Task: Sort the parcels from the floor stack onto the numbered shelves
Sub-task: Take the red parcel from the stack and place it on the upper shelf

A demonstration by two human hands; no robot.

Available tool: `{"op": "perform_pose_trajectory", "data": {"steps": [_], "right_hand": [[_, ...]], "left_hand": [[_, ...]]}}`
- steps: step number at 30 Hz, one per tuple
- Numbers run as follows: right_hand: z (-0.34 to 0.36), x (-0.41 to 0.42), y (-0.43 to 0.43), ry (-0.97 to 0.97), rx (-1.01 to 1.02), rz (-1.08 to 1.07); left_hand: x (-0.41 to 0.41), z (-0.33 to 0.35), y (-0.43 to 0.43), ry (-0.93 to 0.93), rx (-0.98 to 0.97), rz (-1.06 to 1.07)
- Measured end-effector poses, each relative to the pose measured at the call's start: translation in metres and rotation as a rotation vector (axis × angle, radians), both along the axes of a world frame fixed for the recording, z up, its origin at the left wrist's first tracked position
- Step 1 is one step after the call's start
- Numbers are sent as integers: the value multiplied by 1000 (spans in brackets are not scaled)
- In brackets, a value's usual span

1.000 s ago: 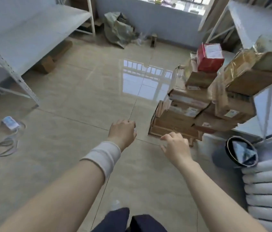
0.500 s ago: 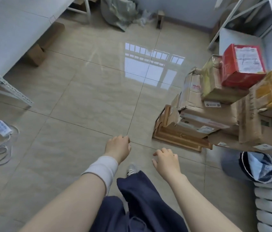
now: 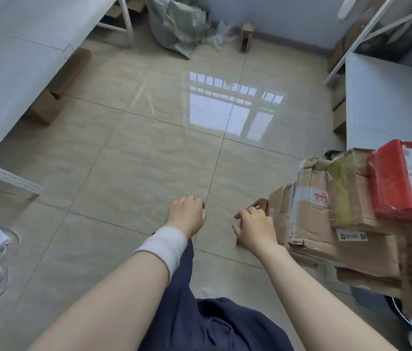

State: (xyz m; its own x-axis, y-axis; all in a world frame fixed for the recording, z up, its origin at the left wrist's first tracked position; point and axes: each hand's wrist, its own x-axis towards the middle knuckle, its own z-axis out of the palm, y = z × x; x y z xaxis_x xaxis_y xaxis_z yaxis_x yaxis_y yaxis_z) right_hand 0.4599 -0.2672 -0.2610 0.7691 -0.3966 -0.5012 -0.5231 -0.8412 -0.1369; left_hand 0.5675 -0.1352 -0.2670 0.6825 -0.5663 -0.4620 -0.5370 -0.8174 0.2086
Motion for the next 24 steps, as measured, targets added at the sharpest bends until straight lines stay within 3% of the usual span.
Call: {"op": "perform_pose_trajectory", "data": {"steps": [12,24], "right_hand": [[19,225,-74,-111,43,-369],[18,296,-248,-136,-34,-685]], "left_hand": [[237,19,-98,16,-84,-108],[340,34,-312,26,-125,-363]]}}
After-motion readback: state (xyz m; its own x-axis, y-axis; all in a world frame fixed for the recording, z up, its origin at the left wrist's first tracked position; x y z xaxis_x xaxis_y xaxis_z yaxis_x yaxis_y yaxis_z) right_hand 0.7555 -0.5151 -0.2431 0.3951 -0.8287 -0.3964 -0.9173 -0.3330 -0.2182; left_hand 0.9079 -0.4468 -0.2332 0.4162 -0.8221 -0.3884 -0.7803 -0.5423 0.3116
